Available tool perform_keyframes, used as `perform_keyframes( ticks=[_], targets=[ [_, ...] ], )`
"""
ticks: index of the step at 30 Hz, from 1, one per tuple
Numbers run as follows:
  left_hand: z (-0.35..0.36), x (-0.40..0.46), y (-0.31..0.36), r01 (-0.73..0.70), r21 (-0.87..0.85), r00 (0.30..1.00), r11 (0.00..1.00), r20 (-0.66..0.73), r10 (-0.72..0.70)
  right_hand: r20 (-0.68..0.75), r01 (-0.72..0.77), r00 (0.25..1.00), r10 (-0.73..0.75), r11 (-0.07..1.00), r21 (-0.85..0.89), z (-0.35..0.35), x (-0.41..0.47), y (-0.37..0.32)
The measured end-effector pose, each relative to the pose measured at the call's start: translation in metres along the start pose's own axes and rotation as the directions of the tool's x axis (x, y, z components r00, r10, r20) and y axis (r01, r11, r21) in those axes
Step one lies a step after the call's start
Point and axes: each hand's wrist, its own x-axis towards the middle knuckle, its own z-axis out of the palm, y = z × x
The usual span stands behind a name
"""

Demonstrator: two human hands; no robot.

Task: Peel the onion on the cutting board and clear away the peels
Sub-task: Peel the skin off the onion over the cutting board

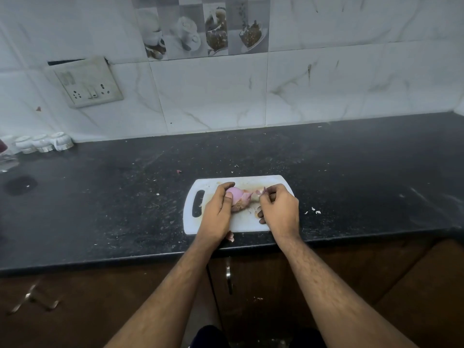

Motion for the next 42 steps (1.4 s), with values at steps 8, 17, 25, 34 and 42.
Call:
perform_keyframes(
  ticks=[8, 17, 25, 34, 42],
  targets=[
    [0.0, 0.001, -0.003, 0.008, -0.055, 0.998, 0.998, -0.058, -0.011, 0.005, 0.124, 0.992, -0.124, 0.991, -0.04, -0.001, 0.0, 0.003],
    [0.001, -0.001, 0.0, -0.046, -0.018, 0.998, 0.999, -0.032, 0.045, 0.454, 0.459, 0.818, -0.353, 0.877, -0.144, 0.002, -0.007, 0.0],
    [-0.003, -0.006, 0.01, 0.078, -0.139, 0.997, 0.987, 0.024, -0.075, 0.312, 0.305, 0.914, -0.26, 0.947, -0.105, 0.003, 0.002, 0.007],
    [0.0, -0.01, 0.011, -0.026, -0.037, 0.994, 0.999, 0.103, 0.029, 0.361, 0.347, 0.887, -0.289, 0.932, -0.107, 0.003, 0.004, 0.009],
    [0.003, -0.007, 0.011, -0.027, 0.01, 0.999, 1.0, 0.018, 0.027, 0.22, 0.232, 0.954, -0.204, 0.966, -0.111, 0.001, 0.006, 0.007]
  ],
)
